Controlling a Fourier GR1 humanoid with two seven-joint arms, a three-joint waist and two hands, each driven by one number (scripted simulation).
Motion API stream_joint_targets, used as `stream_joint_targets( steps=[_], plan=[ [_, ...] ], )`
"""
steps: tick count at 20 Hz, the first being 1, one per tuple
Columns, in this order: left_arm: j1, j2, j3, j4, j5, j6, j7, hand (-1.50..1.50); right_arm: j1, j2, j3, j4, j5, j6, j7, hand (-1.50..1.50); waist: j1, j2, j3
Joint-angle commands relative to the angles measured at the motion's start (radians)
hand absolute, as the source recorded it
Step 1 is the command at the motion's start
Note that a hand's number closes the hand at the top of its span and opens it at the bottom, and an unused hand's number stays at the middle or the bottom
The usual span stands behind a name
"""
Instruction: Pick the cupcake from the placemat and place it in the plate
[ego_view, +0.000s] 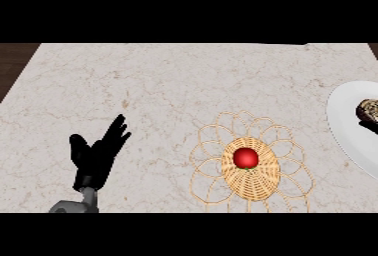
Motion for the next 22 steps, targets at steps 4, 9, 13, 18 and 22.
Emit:
stream_joint_targets(
  steps=[4,9,13,18,22],
  plan=[
    [-0.013,-0.009,0.016,0.047,0.003,0.006,0.005,0.00,-0.036,-0.014,-0.148,0.100,-0.144,0.090,-0.153,-1.50,-0.014,0.006,-0.004],
    [0.059,0.013,0.004,0.032,0.005,-0.037,-0.023,0.00,-0.017,-0.144,-0.202,0.171,-0.193,0.250,-0.108,-1.50,-0.015,0.002,-0.005],
    [0.036,0.008,0.031,0.057,0.015,-0.030,-0.033,0.00,0.040,-0.177,-0.198,0.193,-0.204,0.453,-0.152,-1.50,-0.030,0.000,-0.005],
    [-0.022,0.016,0.056,0.093,0.020,-0.031,-0.001,0.00,0.124,-0.219,-0.170,0.191,-0.186,0.616,-0.218,-1.50,-0.043,-0.005,-0.007],
    [0.065,0.014,0.025,0.018,0.010,-0.037,-0.007,0.00,0.227,-0.243,-0.159,0.177,-0.178,0.683,-0.301,-1.50,-0.039,-0.008,-0.005]
  ],
)
